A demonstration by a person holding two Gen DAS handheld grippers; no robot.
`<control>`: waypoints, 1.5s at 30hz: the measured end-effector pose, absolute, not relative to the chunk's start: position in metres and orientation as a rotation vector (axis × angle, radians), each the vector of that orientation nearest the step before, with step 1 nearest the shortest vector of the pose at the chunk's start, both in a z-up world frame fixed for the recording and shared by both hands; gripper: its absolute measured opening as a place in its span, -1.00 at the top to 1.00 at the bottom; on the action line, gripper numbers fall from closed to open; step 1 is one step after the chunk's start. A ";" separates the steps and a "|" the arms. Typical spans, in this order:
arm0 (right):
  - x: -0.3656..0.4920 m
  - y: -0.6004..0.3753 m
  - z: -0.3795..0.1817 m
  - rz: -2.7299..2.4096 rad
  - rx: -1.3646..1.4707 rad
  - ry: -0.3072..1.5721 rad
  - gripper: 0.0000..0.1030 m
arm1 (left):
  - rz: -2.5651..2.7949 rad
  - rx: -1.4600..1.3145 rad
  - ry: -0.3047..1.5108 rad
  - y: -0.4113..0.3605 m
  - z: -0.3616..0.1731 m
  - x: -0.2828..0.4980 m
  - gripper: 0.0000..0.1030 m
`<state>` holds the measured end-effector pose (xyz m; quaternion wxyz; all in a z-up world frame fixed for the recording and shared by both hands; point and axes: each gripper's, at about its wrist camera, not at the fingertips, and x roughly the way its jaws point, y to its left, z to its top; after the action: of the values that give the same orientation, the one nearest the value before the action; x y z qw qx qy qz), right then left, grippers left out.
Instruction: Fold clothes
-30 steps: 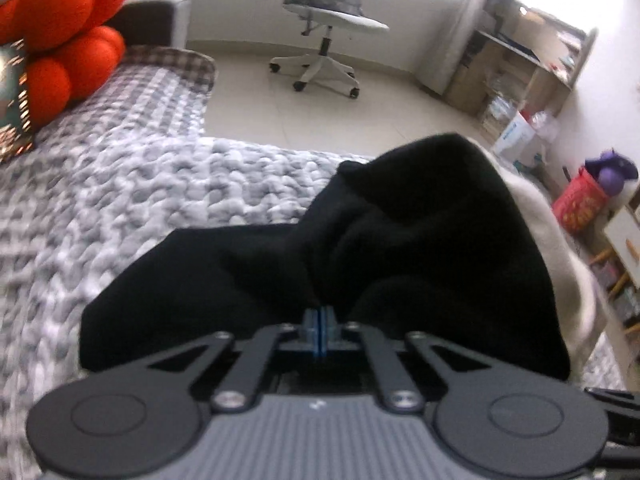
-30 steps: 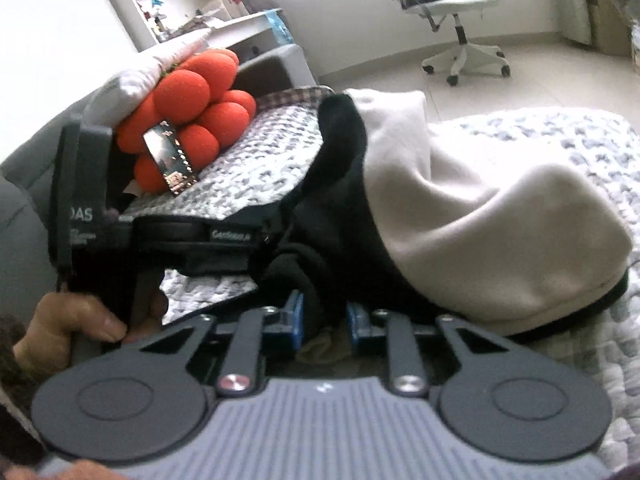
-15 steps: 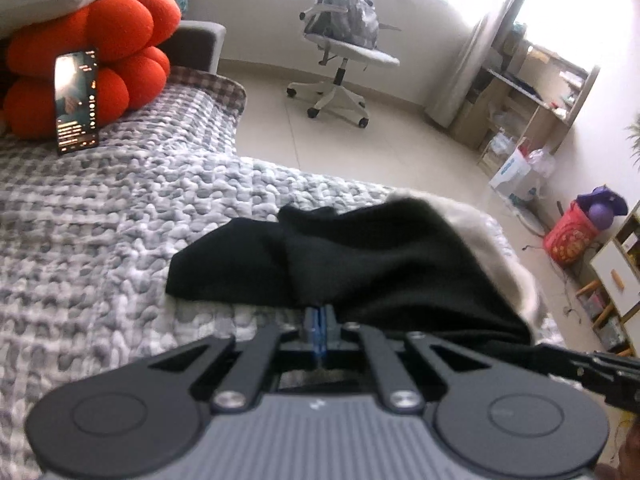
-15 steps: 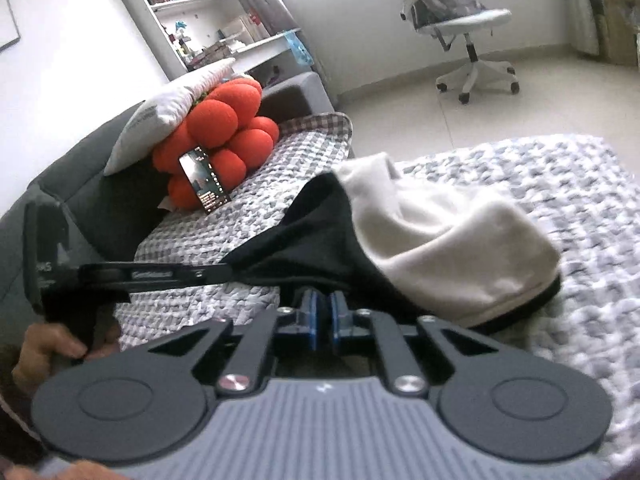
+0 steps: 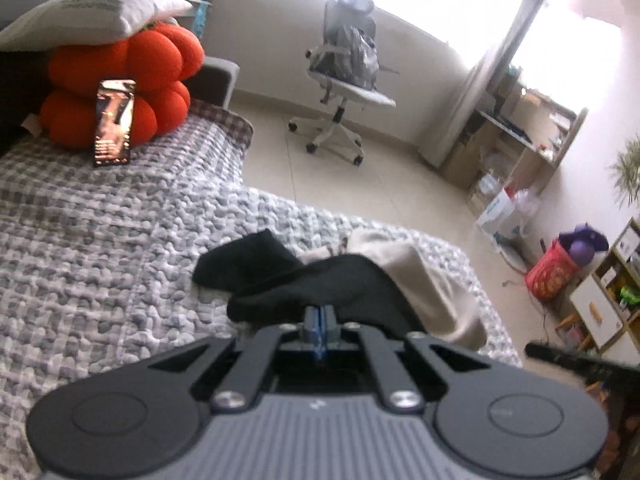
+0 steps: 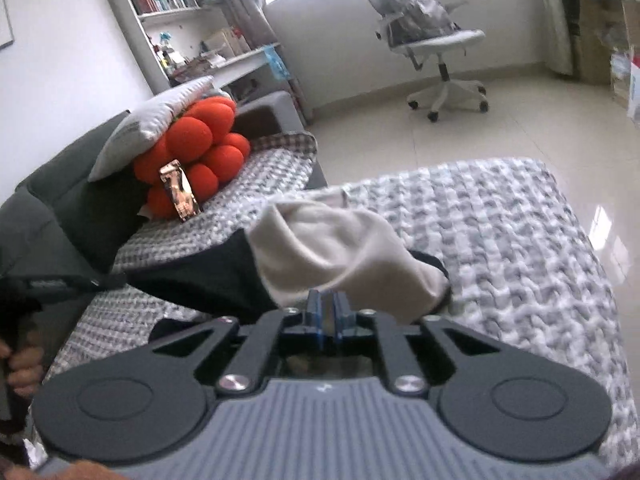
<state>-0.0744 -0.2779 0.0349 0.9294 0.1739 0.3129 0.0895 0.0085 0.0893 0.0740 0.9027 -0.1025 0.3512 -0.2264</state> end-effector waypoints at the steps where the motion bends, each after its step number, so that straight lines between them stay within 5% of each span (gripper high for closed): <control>1: -0.074 -0.279 0.032 0.179 0.359 0.652 0.74 | -0.457 -0.217 0.714 0.093 0.077 0.007 0.99; 3: -0.073 -0.281 0.026 0.170 0.363 0.675 0.59 | -0.434 -0.226 0.688 0.099 0.084 0.004 1.00; 4: -0.072 -0.282 0.023 0.166 0.365 0.686 0.22 | -0.404 -0.213 0.660 0.103 0.088 0.001 1.00; 6: -0.071 -0.283 0.018 0.156 0.371 0.692 -0.22 | -0.378 -0.220 0.633 0.115 0.097 -0.001 1.00; 13: -0.056 -0.282 -0.011 0.125 0.377 0.762 -0.23 | -0.394 -0.185 0.655 0.129 0.097 -0.002 0.98; 16: -0.053 -0.282 -0.018 0.118 0.393 0.785 -0.23 | -0.415 -0.126 0.680 0.119 0.084 -0.003 0.54; 18: -0.052 -0.281 -0.020 0.122 0.396 0.794 -0.23 | -0.432 -0.094 0.684 0.111 0.076 -0.001 0.04; 26: -0.046 -0.277 -0.022 0.136 0.380 0.811 -0.32 | -0.562 0.021 0.714 0.066 0.045 0.011 -0.55; 41: -0.032 -0.290 -0.030 0.124 0.394 0.836 -0.33 | -0.682 0.499 0.627 -0.047 -0.009 0.011 -0.63; 43: -0.029 -0.291 -0.033 0.123 0.399 0.839 -0.33 | -0.688 0.516 0.631 -0.054 -0.010 0.012 -0.54; 45: -0.026 -0.292 -0.036 0.119 0.404 0.844 -0.34 | -0.700 0.508 0.649 -0.057 -0.010 0.014 0.02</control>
<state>-0.0265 -0.2918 -0.0355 0.8908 0.1946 0.4066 0.0573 0.0142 -0.0575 -0.0104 0.8573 0.2418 0.3088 -0.3334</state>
